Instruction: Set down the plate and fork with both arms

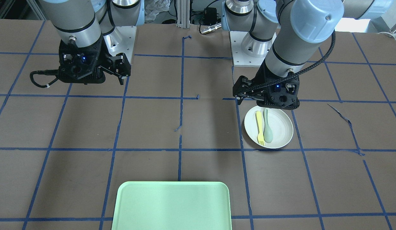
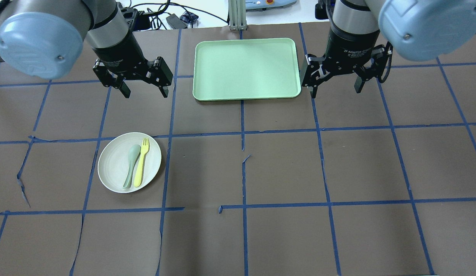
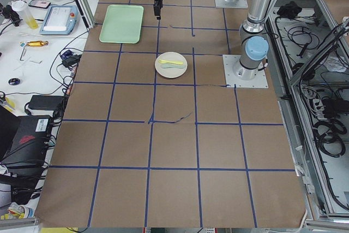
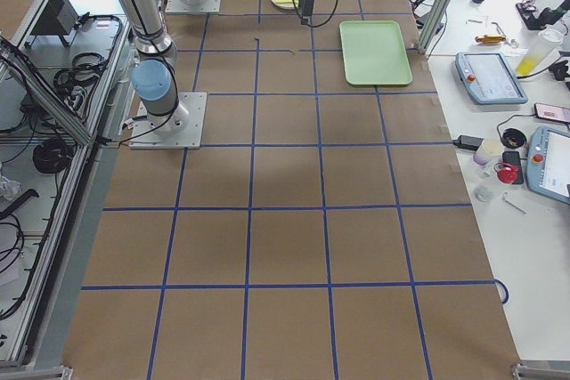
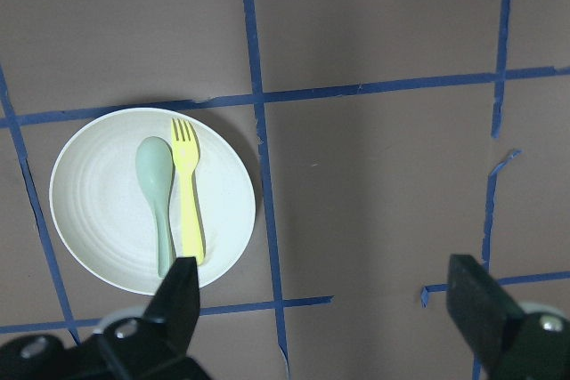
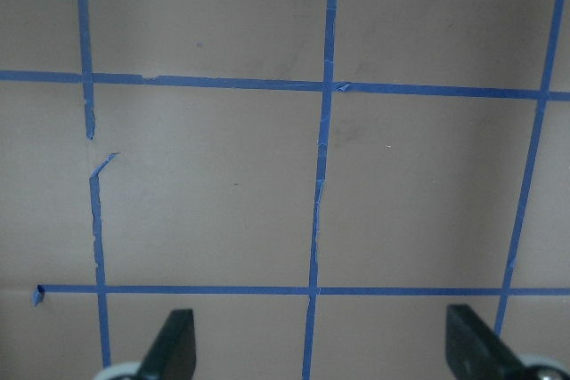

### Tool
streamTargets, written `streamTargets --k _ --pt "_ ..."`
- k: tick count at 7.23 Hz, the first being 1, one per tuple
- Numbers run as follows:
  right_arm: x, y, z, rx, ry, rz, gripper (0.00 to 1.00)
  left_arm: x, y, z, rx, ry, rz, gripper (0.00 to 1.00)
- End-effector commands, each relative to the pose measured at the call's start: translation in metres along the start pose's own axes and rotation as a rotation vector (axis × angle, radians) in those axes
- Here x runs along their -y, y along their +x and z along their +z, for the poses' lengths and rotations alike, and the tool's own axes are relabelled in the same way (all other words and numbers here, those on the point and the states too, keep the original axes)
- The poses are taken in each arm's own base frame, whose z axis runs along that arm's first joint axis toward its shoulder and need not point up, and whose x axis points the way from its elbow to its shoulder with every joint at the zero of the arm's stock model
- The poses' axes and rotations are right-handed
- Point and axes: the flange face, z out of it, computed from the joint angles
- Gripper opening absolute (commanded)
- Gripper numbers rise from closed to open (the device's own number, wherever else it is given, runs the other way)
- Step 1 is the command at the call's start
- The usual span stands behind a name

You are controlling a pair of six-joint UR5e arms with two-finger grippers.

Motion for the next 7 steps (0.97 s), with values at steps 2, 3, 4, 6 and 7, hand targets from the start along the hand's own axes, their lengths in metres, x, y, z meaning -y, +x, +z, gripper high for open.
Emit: streamTargets --k 2,3,4,6,7 --pt "0.0007 -0.0007 0.0026 0.006 0.000 0.003 1.00 0.0012 -0.0002 0.0018 0.000 -0.001 0.001 1.00" --pt "0.0015 0.0009 0.0053 -0.005 -0.003 -0.008 1.00 0.0005 -0.0014 -0.0023 0.006 0.008 0.000 1.00" --pt "0.0016 0.0008 0.0020 -0.002 0.000 -0.007 1.00 -0.0006 -0.0013 -0.0038 0.006 0.010 -0.002 1.00" --pt "0.0004 -0.0008 0.0015 0.007 -0.002 0.001 1.00 0.0014 -0.0011 0.0023 0.000 -0.001 -0.002 1.00" --pt "-0.0001 0.0000 0.0017 0.007 -0.009 0.002 1.00 0.0019 -0.0011 0.0031 0.000 -0.002 -0.002 1.00"
